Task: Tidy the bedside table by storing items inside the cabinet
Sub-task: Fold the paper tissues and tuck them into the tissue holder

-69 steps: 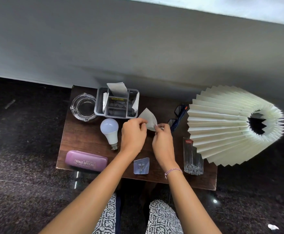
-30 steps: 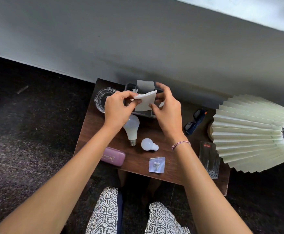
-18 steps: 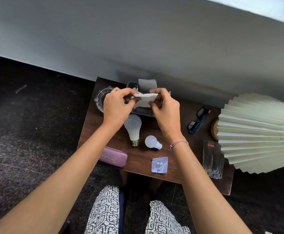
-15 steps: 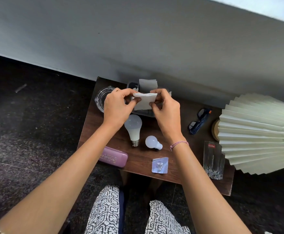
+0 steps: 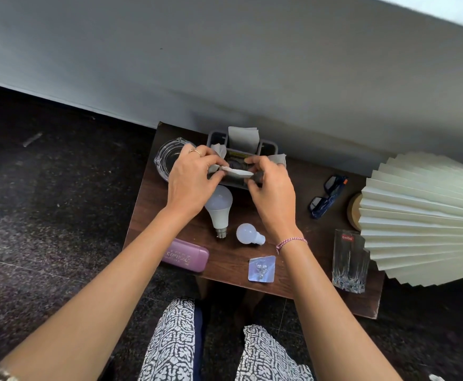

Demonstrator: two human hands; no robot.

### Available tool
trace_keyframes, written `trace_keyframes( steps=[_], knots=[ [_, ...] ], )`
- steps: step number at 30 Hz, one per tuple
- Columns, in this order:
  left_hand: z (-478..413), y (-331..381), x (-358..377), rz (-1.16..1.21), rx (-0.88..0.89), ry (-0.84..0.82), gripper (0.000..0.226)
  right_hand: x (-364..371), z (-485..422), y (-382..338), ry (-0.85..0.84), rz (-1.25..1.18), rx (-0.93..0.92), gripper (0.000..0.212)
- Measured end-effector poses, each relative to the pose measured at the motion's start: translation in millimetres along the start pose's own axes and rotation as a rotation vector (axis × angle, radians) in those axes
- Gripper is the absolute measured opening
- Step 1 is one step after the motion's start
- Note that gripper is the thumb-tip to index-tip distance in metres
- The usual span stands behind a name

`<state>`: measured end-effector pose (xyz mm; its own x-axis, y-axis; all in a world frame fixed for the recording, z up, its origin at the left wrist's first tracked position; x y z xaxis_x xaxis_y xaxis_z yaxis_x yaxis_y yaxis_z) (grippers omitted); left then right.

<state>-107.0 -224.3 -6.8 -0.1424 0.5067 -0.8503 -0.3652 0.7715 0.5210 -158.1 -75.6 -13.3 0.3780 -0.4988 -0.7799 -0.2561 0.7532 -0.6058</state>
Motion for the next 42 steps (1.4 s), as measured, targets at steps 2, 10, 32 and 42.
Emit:
trace_keyframes(
  steps=[2,10,32,42],
  knots=[
    [-1,1,0,-0.039,0.008,0.016,0.014,0,1,-1,0.007,0.019,-0.01,0.035],
    [-2,-3,-1,-0.032,-0.053,0.082,0.045,1,1,-5,0.019,0.082,-0.061,0.034],
    [3,-13,1,0.198,-0.21,0.161,0.042,1,12,-9,0.04,0.187,-0.151,0.037],
    [21,-15,-1,0.243,-0.264,0.186,0.054,-8,21,-6,0.071,0.195,-0.179,0.034]
  ],
)
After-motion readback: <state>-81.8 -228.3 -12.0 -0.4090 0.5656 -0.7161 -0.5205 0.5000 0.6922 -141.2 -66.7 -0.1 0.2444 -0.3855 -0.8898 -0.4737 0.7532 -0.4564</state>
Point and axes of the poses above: each hand's wrist, its own z-axis away from the middle knuckle, its own x-axis out of the palm, y = z × x, the point moved 4 cm from there along -z, towards the middle knuckle, and after that the axes turned 2 degrees about -x, right-handed, at the moved point
